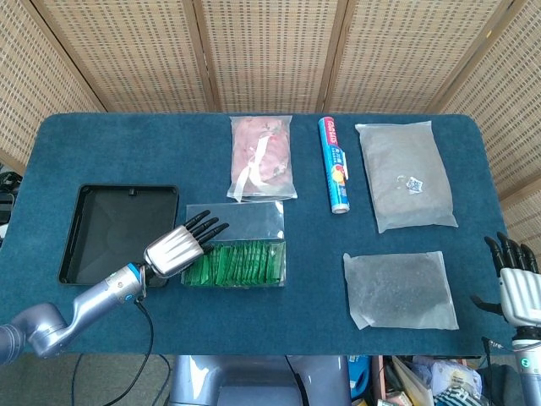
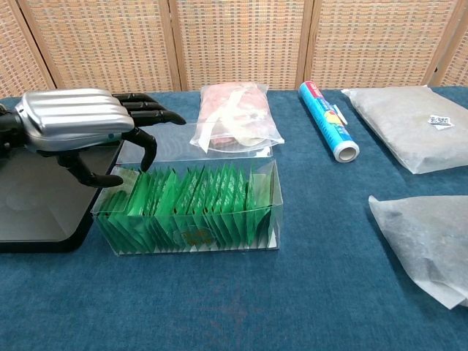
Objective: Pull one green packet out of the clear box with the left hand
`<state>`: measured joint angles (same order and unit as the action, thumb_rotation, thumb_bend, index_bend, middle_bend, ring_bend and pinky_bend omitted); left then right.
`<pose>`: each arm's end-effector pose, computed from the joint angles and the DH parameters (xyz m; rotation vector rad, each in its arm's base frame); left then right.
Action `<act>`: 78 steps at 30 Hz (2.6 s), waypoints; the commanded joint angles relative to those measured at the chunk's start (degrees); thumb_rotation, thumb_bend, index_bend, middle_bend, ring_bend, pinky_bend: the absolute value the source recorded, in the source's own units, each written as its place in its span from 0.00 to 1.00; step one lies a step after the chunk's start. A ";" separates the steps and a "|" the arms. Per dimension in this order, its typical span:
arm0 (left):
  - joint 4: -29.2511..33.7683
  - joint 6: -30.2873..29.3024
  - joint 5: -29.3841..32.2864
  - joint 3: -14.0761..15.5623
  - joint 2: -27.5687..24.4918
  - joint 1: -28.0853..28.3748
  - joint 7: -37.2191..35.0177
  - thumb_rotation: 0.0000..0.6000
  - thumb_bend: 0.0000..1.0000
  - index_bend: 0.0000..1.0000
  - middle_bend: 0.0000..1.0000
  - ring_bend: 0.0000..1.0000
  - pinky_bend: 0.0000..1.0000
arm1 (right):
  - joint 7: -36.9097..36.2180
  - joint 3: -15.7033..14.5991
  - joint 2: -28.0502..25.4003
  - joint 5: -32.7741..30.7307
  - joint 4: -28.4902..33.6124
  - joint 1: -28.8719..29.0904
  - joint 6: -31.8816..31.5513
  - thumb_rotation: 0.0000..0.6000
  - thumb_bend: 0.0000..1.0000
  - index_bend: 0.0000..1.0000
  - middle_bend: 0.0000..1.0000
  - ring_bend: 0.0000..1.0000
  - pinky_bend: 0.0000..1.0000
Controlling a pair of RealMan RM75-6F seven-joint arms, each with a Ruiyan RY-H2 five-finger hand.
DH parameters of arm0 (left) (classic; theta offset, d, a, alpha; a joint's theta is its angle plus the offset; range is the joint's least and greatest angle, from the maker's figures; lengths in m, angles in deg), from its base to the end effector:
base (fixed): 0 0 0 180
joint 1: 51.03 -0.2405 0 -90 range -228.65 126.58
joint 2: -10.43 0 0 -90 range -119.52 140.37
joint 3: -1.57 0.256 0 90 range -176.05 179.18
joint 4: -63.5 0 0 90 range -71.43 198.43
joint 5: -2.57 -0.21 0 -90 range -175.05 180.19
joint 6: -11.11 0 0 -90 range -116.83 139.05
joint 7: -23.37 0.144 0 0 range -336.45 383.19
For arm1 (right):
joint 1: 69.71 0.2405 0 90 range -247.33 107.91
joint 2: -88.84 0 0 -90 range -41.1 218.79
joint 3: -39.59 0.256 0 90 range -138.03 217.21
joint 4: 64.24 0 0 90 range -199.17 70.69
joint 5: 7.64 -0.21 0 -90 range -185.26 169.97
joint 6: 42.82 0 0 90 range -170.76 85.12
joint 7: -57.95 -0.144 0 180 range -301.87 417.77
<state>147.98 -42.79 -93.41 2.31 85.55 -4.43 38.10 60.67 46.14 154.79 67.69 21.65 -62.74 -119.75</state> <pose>-0.1518 0.3233 0.0242 -2.3227 -0.2548 -0.8170 -0.3502 -0.2061 0.1633 1.3017 -0.9304 0.7199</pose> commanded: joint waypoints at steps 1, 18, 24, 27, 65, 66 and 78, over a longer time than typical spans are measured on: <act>-0.58 0.43 0.42 -0.18 0.60 0.17 0.45 1.00 0.36 0.45 0.00 0.00 0.00 | 0.05 0.03 0.02 -0.06 -0.02 0.02 0.02 1.00 0.00 0.00 0.00 0.00 0.00; -2.69 1.22 2.04 -0.71 2.75 0.52 1.21 1.00 0.36 0.49 0.00 0.00 0.00 | -0.09 0.12 0.09 -0.34 -0.29 0.12 0.31 1.00 0.00 0.00 0.00 0.00 0.00; -3.08 1.48 2.76 -1.03 3.07 0.67 1.44 1.00 0.36 0.54 0.00 0.00 0.00 | -0.10 0.08 0.12 -0.36 -0.40 0.19 0.51 1.00 0.00 0.00 0.00 0.00 0.00; -3.35 1.89 3.28 -1.15 3.35 0.78 1.78 1.00 0.36 0.56 0.00 0.00 0.00 | -0.11 0.10 0.11 -0.42 -0.37 0.21 0.58 1.00 0.00 0.00 0.00 0.00 0.00; -1.78 1.66 5.56 -2.65 3.37 1.53 3.43 1.00 0.49 0.70 0.00 0.00 0.00 | -0.53 0.05 -0.01 -0.40 -0.54 0.17 0.65 1.00 0.00 0.00 0.00 0.00 0.00; -1.39 1.36 5.58 -2.84 3.02 1.51 3.36 1.00 0.49 0.70 0.00 0.00 0.00 | -0.55 0.04 -0.04 -0.37 -0.53 0.16 0.63 1.00 0.00 0.00 0.00 0.00 0.00; 7.04 -6.91 6.45 -7.59 -7.13 -0.78 0.09 1.00 0.49 0.71 0.00 0.00 0.00 | -0.48 -0.23 -0.26 0.59 0.22 -0.09 -0.21 1.00 0.00 0.00 0.00 0.00 0.00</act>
<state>153.37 -48.15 -87.39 -4.12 80.55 -4.37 39.05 60.17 45.93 154.55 68.23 21.82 -62.81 -119.91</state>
